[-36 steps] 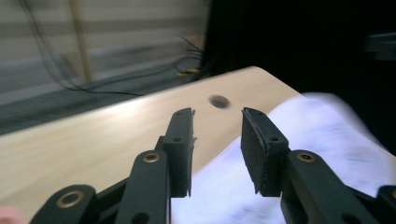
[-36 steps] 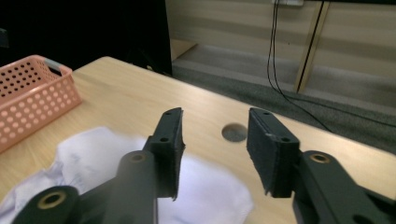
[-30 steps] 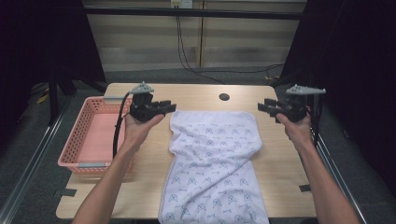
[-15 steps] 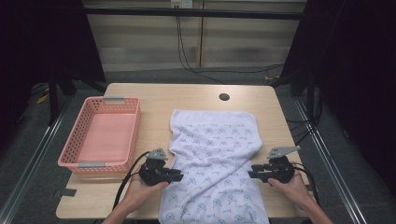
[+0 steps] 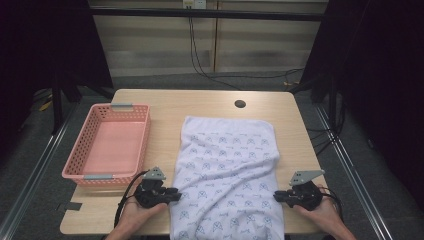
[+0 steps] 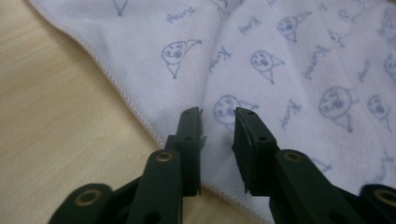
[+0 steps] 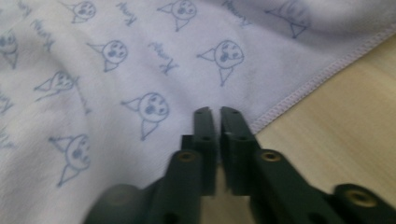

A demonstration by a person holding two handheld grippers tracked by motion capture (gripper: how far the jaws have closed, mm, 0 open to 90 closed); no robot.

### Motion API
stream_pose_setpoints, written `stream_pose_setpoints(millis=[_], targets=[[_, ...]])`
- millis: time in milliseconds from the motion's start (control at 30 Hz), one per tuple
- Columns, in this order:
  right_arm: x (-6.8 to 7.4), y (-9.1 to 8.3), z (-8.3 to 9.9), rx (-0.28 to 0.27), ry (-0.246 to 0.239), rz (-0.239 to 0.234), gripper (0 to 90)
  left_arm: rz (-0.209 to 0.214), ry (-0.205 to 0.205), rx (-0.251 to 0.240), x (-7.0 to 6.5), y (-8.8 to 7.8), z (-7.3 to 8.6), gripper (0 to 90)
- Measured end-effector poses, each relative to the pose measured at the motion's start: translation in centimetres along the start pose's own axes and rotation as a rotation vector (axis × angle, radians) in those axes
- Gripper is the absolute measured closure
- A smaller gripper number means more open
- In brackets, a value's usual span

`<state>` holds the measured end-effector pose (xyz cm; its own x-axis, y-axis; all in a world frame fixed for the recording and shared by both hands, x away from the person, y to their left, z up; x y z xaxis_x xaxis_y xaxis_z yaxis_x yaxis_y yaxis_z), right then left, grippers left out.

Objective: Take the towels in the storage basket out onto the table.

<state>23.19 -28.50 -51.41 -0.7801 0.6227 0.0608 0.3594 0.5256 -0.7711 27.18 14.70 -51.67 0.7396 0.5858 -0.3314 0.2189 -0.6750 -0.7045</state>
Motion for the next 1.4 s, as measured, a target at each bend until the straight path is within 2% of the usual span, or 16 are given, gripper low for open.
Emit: stream_pose_setpoints(millis=[33,133,200,233,300,400,467,533,633,733,833,1000,1033,1200,1300,1400], targets=[[0.3,-0.3,0.2,0.015,-0.009,-0.014,89.6,-0.026,0.032,0.012,-0.3,-0.2,0.2,78.6],[0.5,-0.6,0.4,0.043,-0.018,-0.036,90.0,-0.029,0.031,0.024,-0.5,-0.3,0.5,87.0],[1.1,-1.2,0.8,0.07,-0.033,-0.084,90.0,0.018,0.004,0.024,-0.7,-0.3,0.7,89.0],[1.1,-1.2,0.8,0.07,-0.033,-0.084,90.0,0.018,0.004,0.024,-0.7,-0.3,0.7,89.5],[1.6,-1.7,1.4,0.079,-0.043,-0.138,90.0,0.045,-0.001,0.04,-1.1,-0.4,1.0,89.4],[1.8,-2.2,1.3,0.031,-0.044,-0.16,89.5,0.077,-0.013,0.04,-1.4,-0.6,1.4,85.2],[1.6,-2.6,1.1,-0.029,-0.027,-0.149,80.7,0.099,-0.029,-0.017,-1.8,-1.1,1.2,73.2],[1.1,-2.5,0.7,-0.075,0.004,-0.097,72.5,0.093,-0.033,-0.043,-2.0,-1.1,0.7,66.6],[0.4,-1.9,-0.1,-0.099,0.015,-0.052,66.7,0.102,0.006,-0.034,-2.6,-0.5,0.0,65.8],[-0.3,-0.9,-1.0,-0.107,0.027,-0.03,64.9,0.047,0.051,-0.018,-2.7,0.5,-0.5,62.5],[-0.8,0.6,-1.8,-0.087,0.012,-0.052,64.3,0.036,0.047,-0.012,-2.0,0.9,-0.9,60.1],[-0.4,2.0,-2.1,-0.033,-0.038,-0.045,75.5,0.013,0.061,-0.013,-1.5,1.1,-0.8,60.5],[-0.2,1.7,-1.8,-0.025,-0.035,-0.067,87.1,0.006,0.08,-0.01,-1.5,1.2,-0.8,61.1],[0.7,0.9,-0.8,-0.015,-0.022,-0.091,88.9,0.015,0.081,-0.004,-1.6,0.9,-0.3,60.7],[2.1,0.3,-0.2,0.014,-0.05,-0.162,89.0,0.033,0.082,0.001,-2.0,0.1,0.9,60.8],[2.7,0.1,-0.1,0.024,-0.083,-0.16,88.9,0.06,0.078,0.025,-2.5,-0.4,1.5,61.0]])
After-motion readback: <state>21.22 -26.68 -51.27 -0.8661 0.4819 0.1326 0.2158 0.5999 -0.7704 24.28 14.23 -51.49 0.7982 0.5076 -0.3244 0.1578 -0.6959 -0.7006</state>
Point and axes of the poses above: each handheld gripper's, and its own axes: y roughly forward along the jaws, z roughly out of its underside, x roughly to its left, the point moved 3 cm from there along y, roughly forward along the jaws, and after that the axes turned 5 degrees about -y, right-handed, at the moved point
